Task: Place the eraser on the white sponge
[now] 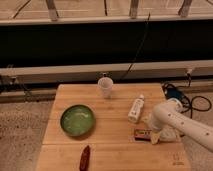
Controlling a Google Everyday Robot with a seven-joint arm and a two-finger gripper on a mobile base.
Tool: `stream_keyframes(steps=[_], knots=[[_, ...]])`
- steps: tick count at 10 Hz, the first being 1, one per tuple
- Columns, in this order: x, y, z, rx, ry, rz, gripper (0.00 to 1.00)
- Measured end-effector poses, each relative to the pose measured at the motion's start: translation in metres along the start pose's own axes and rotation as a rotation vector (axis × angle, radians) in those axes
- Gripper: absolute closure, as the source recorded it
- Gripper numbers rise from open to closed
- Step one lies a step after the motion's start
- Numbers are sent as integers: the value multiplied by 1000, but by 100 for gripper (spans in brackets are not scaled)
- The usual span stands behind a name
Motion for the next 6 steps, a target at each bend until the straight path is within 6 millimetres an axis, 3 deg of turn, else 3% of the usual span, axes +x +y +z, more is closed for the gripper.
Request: stream_keyframes(steps=[6], knots=[[1,-3,2,3,-3,-3,20]])
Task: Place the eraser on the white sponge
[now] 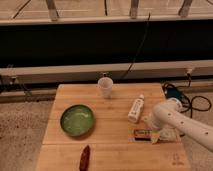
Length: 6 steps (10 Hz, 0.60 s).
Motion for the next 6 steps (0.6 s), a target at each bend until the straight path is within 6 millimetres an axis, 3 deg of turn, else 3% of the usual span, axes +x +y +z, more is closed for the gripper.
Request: stream_keyframes(steps=[6], knots=[[-1,-1,0,2,-3,-4,20]])
